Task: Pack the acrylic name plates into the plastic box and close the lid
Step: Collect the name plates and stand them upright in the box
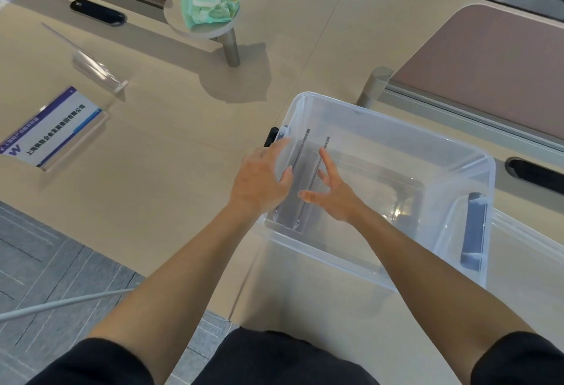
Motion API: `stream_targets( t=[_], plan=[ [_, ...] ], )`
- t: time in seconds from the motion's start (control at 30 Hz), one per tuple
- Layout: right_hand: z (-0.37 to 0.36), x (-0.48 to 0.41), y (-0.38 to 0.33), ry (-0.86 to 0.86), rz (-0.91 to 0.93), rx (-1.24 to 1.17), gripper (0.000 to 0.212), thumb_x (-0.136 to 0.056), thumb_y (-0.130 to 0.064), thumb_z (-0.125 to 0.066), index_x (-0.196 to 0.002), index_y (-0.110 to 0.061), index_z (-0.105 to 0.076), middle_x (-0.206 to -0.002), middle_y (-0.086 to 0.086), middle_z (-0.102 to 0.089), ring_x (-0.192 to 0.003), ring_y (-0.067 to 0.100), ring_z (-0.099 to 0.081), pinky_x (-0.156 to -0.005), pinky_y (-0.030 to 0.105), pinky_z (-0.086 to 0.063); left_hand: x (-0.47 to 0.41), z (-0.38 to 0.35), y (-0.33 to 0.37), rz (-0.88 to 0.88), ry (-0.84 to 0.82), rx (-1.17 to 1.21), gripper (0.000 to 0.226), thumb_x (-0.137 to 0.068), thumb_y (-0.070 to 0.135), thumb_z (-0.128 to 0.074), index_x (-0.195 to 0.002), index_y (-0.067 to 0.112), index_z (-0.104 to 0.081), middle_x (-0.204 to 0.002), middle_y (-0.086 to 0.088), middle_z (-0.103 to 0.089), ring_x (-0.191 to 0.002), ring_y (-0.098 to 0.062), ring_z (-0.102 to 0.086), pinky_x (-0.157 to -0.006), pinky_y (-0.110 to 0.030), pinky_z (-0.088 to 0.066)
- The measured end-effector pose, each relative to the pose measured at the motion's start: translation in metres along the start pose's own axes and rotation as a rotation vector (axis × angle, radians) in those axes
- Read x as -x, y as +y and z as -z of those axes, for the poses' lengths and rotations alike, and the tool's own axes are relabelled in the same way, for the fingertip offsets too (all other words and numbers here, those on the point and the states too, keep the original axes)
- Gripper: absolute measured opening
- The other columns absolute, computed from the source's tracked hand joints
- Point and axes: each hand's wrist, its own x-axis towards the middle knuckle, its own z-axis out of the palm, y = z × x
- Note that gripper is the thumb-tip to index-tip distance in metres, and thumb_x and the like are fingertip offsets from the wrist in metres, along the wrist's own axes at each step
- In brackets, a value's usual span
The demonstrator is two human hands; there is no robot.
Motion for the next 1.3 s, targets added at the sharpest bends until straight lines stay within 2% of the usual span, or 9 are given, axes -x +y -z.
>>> stream_targets(
  t=[0.3,0.43,0.57,0.8,0.97,1.07,1.13,1.2,1.3],
  plan=[
    [-0.002,0.002,0.001,0.016,0.037,0.019,0.107,-0.074,-0.050,-0.079,-0.140,-0.069,0.003,-0.164,-0.014,-0.004,-0.151,0.019,-0.015,-0.095,0.038,-0.042,0.000,0.000,0.001,-0.011,0.012,-0.004,0.057,-0.093,0.034,-0.052,-0.146,0.041,-0.032,-0.110,0.000,-0.056,-0.110,-0.027,-0.049,-0.091,-0.036,-0.043],
    [-0.001,0.003,0.001,0.012,0.035,0.017,0.108,-0.075,-0.049,-0.079,-0.142,-0.067,0.003,-0.164,-0.013,-0.004,-0.151,0.019,-0.015,-0.101,0.043,-0.041,-0.001,-0.001,0.000,-0.021,0.022,-0.014,0.057,-0.093,0.035,-0.052,-0.145,0.041,-0.032,-0.112,-0.001,-0.057,-0.110,-0.027,-0.050,-0.090,-0.035,-0.043],
    [-0.001,0.004,0.001,0.004,0.039,0.014,0.107,-0.075,-0.049,-0.079,-0.141,-0.068,0.003,-0.164,-0.015,-0.003,-0.151,0.018,-0.014,-0.098,0.038,-0.040,-0.001,-0.001,0.000,-0.021,0.026,-0.020,0.057,-0.092,0.035,-0.052,-0.145,0.041,-0.031,-0.110,0.000,-0.057,-0.109,-0.026,-0.050,-0.091,-0.036,-0.044],
    [-0.002,0.001,0.005,0.019,0.055,0.005,0.107,-0.076,-0.046,-0.080,-0.143,-0.064,0.000,-0.164,-0.014,-0.006,-0.150,0.015,-0.015,-0.113,0.054,-0.032,-0.002,-0.003,-0.003,-0.020,0.021,-0.030,0.057,-0.092,0.037,-0.052,-0.145,0.040,-0.031,-0.114,-0.001,-0.058,-0.110,-0.025,-0.051,-0.092,-0.037,-0.044],
    [0.004,0.006,-0.004,0.056,0.052,0.136,0.100,-0.078,-0.051,-0.075,-0.145,-0.060,-0.001,-0.161,-0.011,-0.019,-0.145,0.016,-0.029,-0.107,0.047,-0.042,0.000,-0.003,0.001,-0.023,0.035,-0.054,0.058,-0.092,0.035,-0.053,-0.146,0.037,-0.032,-0.122,-0.004,-0.052,-0.117,-0.027,-0.044,-0.094,-0.035,-0.041],
    [0.022,0.021,-0.020,0.172,0.008,0.255,0.072,-0.085,-0.055,-0.066,-0.146,-0.046,-0.029,-0.135,-0.005,-0.052,-0.112,0.018,-0.060,-0.084,0.033,-0.053,0.001,-0.002,0.003,-0.048,0.074,-0.136,0.056,-0.090,0.037,-0.054,-0.144,0.030,-0.039,-0.133,-0.009,-0.044,-0.120,-0.032,-0.035,-0.103,-0.039,-0.036],
    [0.036,0.039,-0.031,0.239,-0.013,0.385,0.045,-0.090,-0.052,-0.061,-0.129,-0.031,-0.056,-0.120,-0.001,-0.065,-0.096,0.019,-0.066,-0.073,0.030,-0.054,0.002,-0.002,0.002,-0.135,0.117,-0.287,0.052,-0.088,0.041,-0.047,-0.136,0.022,-0.047,-0.132,-0.013,-0.045,-0.116,-0.035,-0.038,-0.103,-0.042,-0.034],
    [0.049,0.068,-0.043,0.303,-0.036,0.535,0.033,-0.092,-0.047,-0.060,-0.113,-0.024,-0.068,-0.106,0.000,-0.070,-0.094,0.020,-0.067,-0.078,0.033,-0.054,0.006,0.000,0.005,-0.237,0.119,-0.378,0.050,-0.084,0.043,-0.039,-0.124,0.019,-0.056,-0.128,-0.014,-0.050,-0.112,-0.038,-0.044,-0.098,-0.044,-0.037],
    [0.061,0.126,-0.054,0.402,-0.081,0.691,0.028,-0.094,-0.042,-0.059,-0.104,-0.018,-0.069,-0.102,0.002,-0.070,-0.095,0.022,-0.065,-0.086,0.036,-0.051,0.013,0.001,0.022,-0.352,0.164,-0.259,0.035,-0.079,0.032,-0.058,-0.108,0.017,-0.067,-0.123,-0.015,-0.055,-0.111,-0.043,-0.049,-0.095,-0.051,-0.041]
  ],
)
